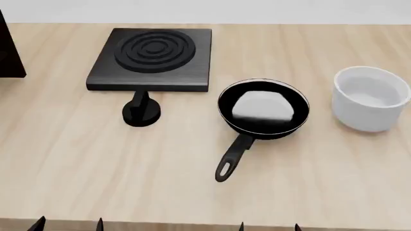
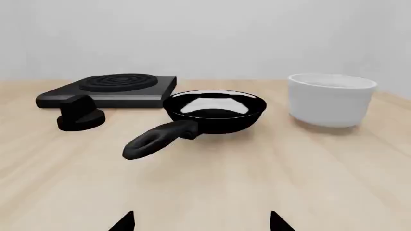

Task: Put the frying pan under the cabinet shelf.

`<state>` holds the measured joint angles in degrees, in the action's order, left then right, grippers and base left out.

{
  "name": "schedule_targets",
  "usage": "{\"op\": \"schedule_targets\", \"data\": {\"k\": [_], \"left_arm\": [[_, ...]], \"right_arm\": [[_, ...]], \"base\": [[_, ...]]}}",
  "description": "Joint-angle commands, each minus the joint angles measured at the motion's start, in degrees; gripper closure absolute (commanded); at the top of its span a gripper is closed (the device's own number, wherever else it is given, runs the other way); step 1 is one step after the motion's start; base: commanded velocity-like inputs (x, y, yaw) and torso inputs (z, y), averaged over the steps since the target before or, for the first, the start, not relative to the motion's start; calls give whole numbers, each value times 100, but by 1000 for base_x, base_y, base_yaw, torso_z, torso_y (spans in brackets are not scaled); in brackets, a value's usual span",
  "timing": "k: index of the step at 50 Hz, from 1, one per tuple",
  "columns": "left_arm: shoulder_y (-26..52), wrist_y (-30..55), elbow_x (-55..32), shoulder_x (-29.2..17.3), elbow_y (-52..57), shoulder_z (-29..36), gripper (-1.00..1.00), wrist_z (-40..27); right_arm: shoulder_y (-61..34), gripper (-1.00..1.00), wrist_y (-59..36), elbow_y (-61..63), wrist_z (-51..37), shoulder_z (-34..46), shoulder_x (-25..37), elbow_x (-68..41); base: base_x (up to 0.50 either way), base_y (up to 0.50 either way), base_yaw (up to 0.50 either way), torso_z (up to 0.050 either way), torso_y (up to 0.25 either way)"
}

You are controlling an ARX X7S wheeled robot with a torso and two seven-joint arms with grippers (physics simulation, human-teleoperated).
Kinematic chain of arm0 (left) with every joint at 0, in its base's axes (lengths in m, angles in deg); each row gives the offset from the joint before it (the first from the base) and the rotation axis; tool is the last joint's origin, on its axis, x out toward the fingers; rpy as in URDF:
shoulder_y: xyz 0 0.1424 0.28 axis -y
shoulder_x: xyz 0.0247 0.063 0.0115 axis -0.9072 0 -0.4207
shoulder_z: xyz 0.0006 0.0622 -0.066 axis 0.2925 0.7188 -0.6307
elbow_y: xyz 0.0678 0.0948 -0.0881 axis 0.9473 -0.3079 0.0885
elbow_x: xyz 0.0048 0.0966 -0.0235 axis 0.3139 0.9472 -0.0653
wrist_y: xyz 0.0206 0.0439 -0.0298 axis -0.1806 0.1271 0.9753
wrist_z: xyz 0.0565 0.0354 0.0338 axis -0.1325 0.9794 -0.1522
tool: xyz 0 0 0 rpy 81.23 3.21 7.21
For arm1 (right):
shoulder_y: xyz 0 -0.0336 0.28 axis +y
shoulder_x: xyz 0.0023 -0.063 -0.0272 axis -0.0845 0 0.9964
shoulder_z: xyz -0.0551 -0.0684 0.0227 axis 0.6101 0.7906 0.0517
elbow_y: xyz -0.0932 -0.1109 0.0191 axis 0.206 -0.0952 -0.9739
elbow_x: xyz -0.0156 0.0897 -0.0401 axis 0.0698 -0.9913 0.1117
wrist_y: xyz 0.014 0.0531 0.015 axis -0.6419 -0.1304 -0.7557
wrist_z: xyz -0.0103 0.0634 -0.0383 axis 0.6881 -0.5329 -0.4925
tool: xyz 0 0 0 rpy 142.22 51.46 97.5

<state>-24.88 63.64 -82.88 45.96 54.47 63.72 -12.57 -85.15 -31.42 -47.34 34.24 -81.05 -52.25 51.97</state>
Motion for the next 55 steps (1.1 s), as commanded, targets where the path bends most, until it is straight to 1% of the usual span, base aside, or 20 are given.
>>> {"op": "schedule_targets", "data": {"k": [1,3,8,10,16,17,18,19,21,22,26,55], "left_arm": [[7,-36,-148,-148,-38,173,-100,-172],[23,-31,-147,-193,-68,233,-100,-211],[14,34,-248,-255,-4,296,-100,-279],[-19,67,-219,-287,108,340,-100,-329],[-41,31,-275,-341,133,385,-100,-423],[-59,-5,-276,-349,156,390,-100,-444],[-102,-154,-100,-385,208,448,-100,-528],[-197,-636,-83,-436,220,503,-100,-469],[-184,-290,142,-456,300,577,-100,-592],[-195,-328,4,-445,297,562,-100,-540],[-194,-301,-79,-473,334,572,-100,-550],[-205,-273,-124,-663,417,797,-100,-822]], "right_arm": [[-26,-100,79,-73,-450,456,376,-377],[-60,-100,-46,-100,-470,454,368,-451],[-60,-100,32,-185,-421,608,424,-434],[-48,-100,107,-233,-448,752,470,-242],[-24,-100,124,-216,-455,823,508,-289],[-25,-100,131,-223,-468,836,514,-287],[-23,-100,136,-222,-469,852,519,-294],[-28,-100,148,-242,-486,863,526,-284],[-20,-100,146,-219,-491,886,541,-303],[-16,-100,165,-230,-502,909,550,-282],[23,-100,183,-167,-515,948,587,-306],[0,-100,158,-113,-622,1169,728,-455]], "base": [[0,0,0,0,0],[0,0,0,0,0],[0,0,0,0,0],[0,0,0,0,0],[0,0,0,0,0],[0,0,0,0,0],[0,0,0,0,0],[0,0,0,0,0],[0,0,0,50,0],[0,0,0,50,0],[0,0,0,50,0],[0,0,0,50,0]]}}
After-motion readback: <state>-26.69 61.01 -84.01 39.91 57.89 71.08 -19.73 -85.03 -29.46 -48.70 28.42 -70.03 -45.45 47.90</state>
